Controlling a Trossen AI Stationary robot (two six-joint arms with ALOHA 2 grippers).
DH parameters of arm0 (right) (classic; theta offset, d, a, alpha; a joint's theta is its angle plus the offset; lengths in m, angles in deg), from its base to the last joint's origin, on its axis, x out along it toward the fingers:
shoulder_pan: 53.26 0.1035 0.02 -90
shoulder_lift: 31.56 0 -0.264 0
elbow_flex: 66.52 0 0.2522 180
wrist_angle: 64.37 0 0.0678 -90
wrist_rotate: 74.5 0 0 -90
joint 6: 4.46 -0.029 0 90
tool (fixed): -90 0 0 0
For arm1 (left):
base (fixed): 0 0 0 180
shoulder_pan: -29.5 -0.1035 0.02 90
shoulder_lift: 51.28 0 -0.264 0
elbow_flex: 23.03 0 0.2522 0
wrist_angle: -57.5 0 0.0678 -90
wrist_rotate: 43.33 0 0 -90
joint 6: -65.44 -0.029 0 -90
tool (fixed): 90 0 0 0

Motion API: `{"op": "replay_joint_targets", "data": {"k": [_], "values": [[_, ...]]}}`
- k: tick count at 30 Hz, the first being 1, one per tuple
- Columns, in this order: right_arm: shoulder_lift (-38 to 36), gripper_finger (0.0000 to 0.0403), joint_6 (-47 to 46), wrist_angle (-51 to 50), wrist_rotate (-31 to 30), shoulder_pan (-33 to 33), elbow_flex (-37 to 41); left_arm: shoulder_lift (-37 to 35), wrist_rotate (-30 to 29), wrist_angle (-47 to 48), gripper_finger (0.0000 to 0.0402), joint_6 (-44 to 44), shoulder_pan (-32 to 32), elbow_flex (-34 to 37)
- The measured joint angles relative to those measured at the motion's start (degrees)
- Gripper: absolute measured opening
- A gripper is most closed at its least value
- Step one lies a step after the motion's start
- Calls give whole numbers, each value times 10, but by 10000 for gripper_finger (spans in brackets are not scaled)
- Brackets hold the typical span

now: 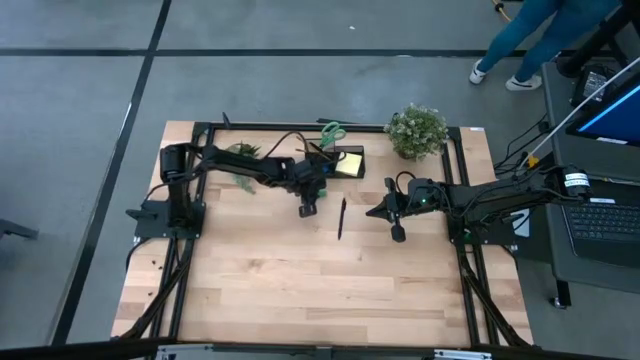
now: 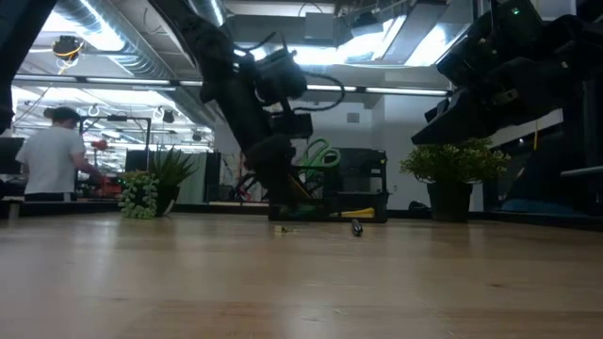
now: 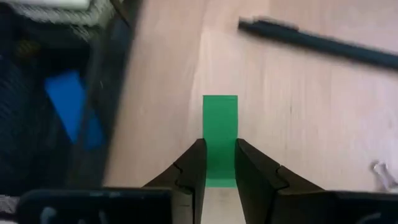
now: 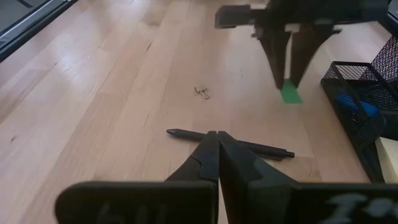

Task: Pick and place office supplies into organizer
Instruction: Put the green eraser into the black desk organizer

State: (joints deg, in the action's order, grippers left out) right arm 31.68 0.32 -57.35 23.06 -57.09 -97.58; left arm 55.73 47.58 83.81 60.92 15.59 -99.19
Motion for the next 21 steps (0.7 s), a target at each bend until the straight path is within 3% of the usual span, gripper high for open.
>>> {"op": "replay_joint_targets", "data": {"k": [8,21], "values": [[0,6,0,0,0,0,0,-35,-14,-12,69,-19,5,-1],[0,6,0,0,0,0,0,-80,-100,-22,69,-49,0,-2]]}}
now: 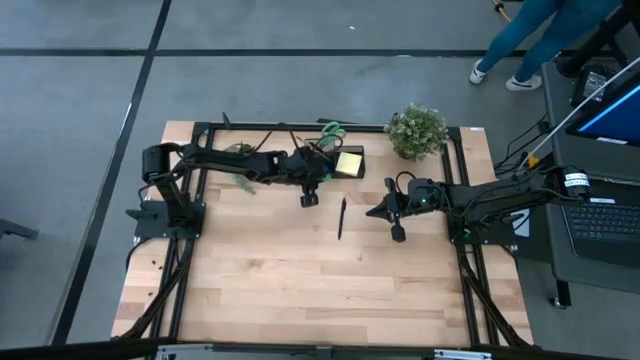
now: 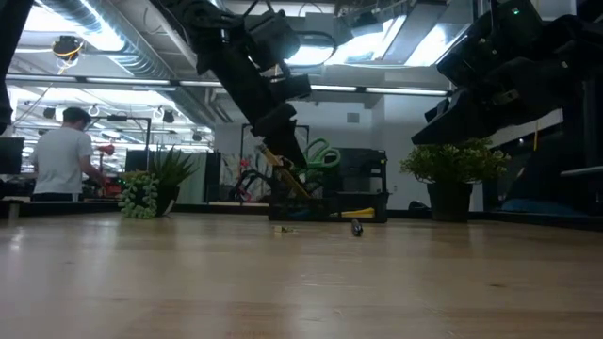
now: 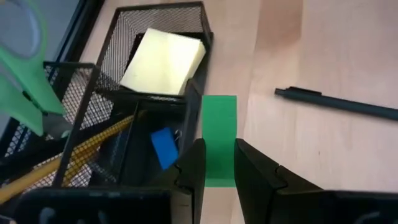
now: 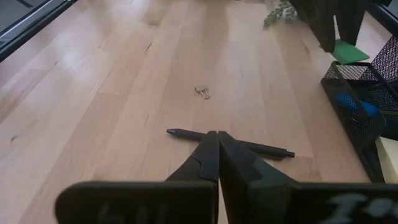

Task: Pick and place office supplies into organizer
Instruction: Put the green eraser into the black desk organizer

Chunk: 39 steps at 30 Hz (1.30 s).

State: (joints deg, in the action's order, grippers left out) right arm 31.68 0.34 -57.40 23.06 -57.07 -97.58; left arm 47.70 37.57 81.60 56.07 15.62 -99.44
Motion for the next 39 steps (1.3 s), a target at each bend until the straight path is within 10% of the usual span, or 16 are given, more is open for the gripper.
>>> {"op": "replay_joint_targets", "data": {"k": [39], "values": [[0,6,0,0,0,0,0,41,41,-4,68,-19,-85,-1]]}}
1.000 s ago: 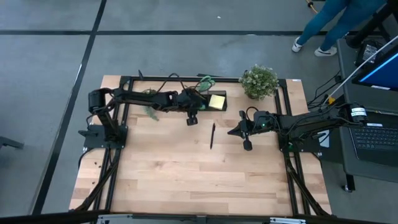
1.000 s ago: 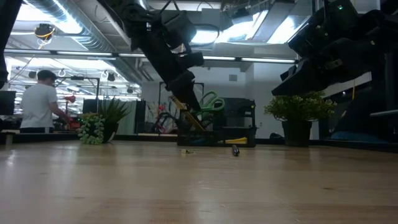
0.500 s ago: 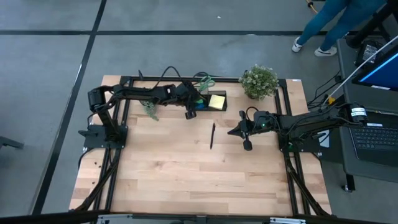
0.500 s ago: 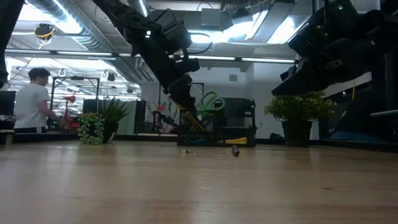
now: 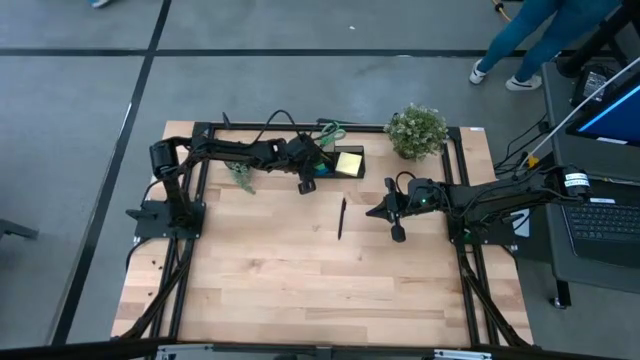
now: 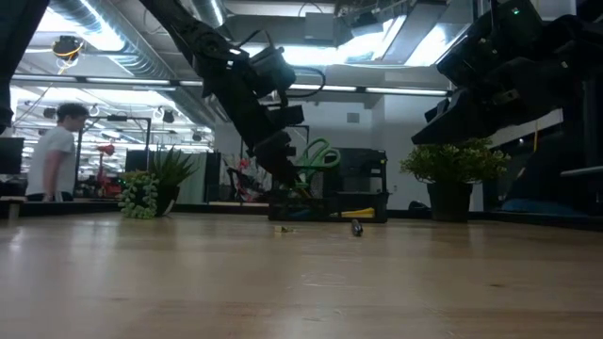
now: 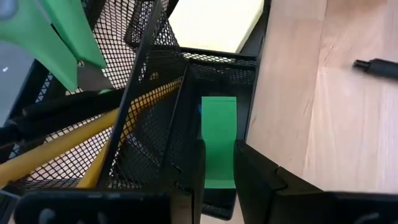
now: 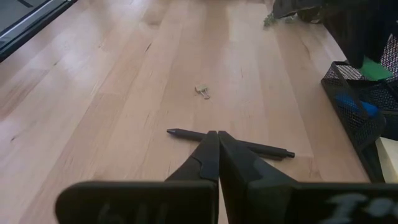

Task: Pick and place office supplies into organizer
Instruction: Put the green eraser into the black desk organizer, then put the binding clip into the black desk organizer

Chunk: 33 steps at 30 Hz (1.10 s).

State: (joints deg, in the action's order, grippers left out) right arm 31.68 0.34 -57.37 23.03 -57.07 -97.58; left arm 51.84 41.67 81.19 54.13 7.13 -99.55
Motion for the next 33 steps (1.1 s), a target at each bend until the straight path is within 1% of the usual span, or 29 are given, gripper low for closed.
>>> {"op": "replay_joint_targets", "data": {"k": [15,18,25,33], "values": [[0,6,0,0,0,0,0,0,-7,2,69,0,0,0],[0,6,0,0,0,0,0,0,-18,3,76,6,0,0],[0,6,0,0,0,0,0,0,-19,3,100,15,2,0],[0,6,0,0,0,0,0,0,-14,4,109,16,4,0]]}}
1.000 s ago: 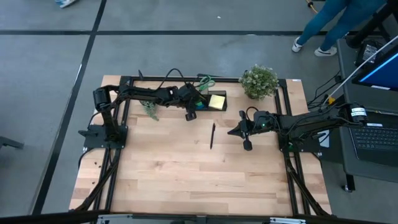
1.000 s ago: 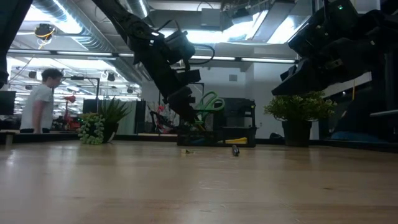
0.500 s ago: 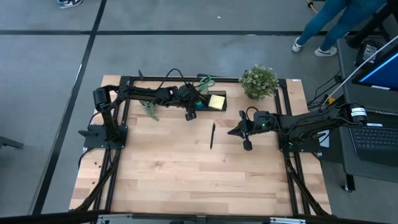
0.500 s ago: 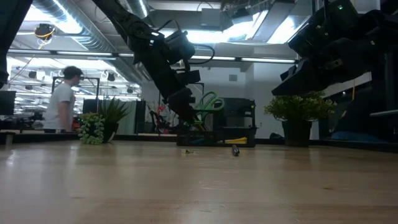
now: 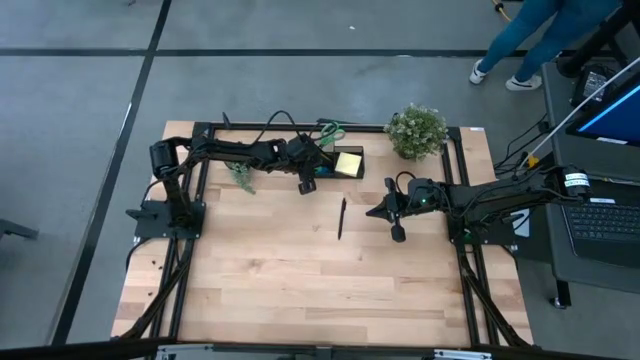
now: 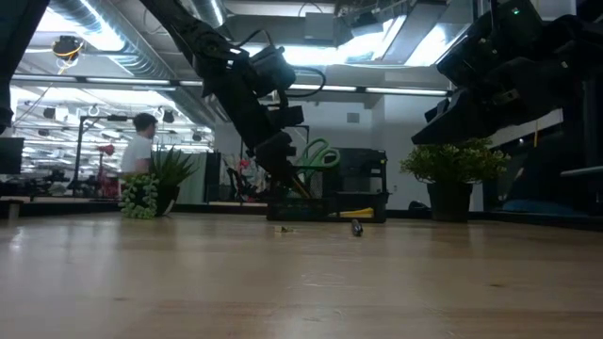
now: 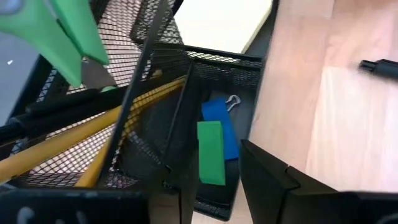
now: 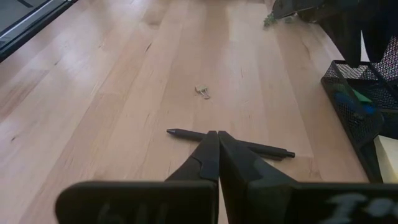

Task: Pick and place office supplies into organizer
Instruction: Put the binding clip into the black desk organizer

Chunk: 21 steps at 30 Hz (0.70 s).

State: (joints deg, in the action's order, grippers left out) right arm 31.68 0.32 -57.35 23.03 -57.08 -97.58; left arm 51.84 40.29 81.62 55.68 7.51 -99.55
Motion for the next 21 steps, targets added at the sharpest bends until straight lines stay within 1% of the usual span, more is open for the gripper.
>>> {"op": "replay_joint_targets", "data": {"k": [5,8,13,17,21], "values": [[0,6,0,0,0,0,0,-15,15,12,103,2,16,0],[0,6,-2,0,0,0,0,-32,15,45,102,-9,35,0],[0,6,-2,0,0,0,0,-50,14,72,104,-7,80,0],[0,6,-2,0,0,0,0,-52,13,119,104,-4,125,0],[0,6,-2,0,0,0,0,-52,1,162,104,43,163,0]]}}
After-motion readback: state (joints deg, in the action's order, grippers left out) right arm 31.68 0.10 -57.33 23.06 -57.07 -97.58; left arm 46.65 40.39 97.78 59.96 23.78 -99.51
